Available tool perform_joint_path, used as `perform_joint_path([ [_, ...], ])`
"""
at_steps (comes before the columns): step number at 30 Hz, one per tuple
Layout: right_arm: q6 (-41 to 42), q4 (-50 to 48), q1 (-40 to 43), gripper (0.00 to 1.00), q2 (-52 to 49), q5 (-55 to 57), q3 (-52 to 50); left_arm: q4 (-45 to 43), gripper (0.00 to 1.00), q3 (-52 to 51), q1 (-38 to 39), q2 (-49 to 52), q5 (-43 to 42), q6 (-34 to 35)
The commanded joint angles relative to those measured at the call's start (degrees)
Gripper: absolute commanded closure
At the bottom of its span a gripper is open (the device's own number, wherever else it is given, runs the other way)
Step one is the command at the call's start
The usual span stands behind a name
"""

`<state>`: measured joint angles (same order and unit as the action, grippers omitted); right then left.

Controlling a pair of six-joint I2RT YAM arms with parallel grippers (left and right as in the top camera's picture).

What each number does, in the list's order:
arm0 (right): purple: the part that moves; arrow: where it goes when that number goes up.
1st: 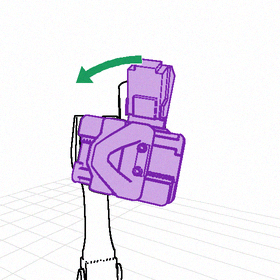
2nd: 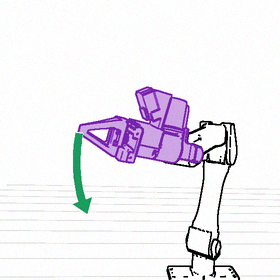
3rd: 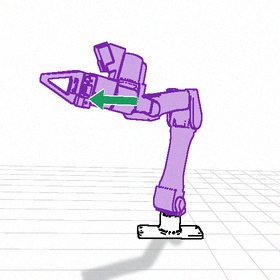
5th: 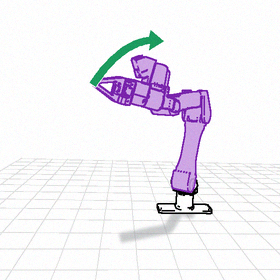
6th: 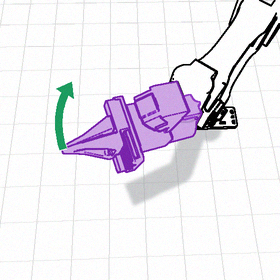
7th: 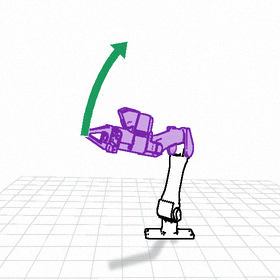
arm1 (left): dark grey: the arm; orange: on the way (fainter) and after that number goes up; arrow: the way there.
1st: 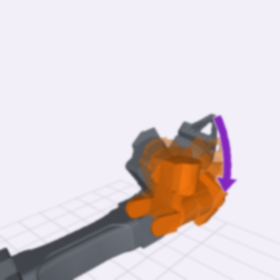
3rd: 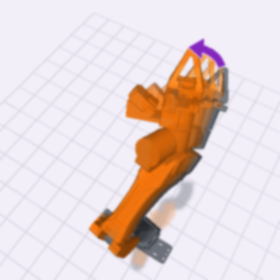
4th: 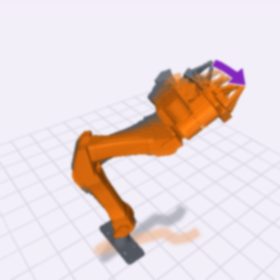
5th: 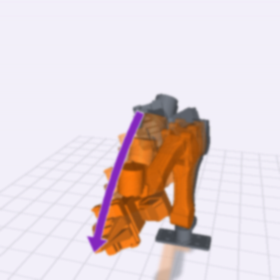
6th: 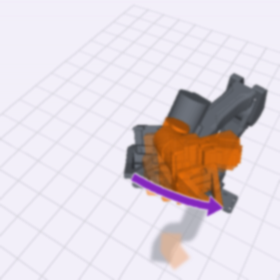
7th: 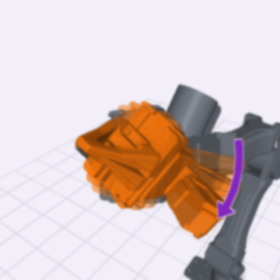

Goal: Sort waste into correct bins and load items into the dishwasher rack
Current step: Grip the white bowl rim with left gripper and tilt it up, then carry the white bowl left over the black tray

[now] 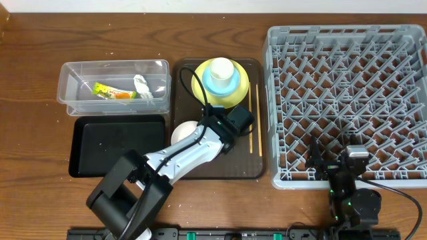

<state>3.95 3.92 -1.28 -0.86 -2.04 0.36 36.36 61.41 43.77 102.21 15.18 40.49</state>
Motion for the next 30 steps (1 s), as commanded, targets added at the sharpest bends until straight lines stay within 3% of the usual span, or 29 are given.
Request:
perform_joint_path([
  [1,0.72,0.24,0.5,0.01,0.07,0.09,-0.04,0.9,0.94,-0.15,0.07,-2.05,0.28,0.28],
  [17,0.72,0.24,0.5,0.01,0.07,0.11,-0.04,2.82,0.94,0.39,-1.18,-18.97,2.97,-4.68],
  [23,0.72,0.24,0.5,0.01,0.07,0.11,-0.04,5.2,0.94,0.39,-7.78,-22.21,2.08,-4.68],
  [30,0.72,0.24,0.5,0.01,0.07,0.11,-0.04,6.45,0.94,0.37,-21.2,-24.24,-8.09,-5.68],
])
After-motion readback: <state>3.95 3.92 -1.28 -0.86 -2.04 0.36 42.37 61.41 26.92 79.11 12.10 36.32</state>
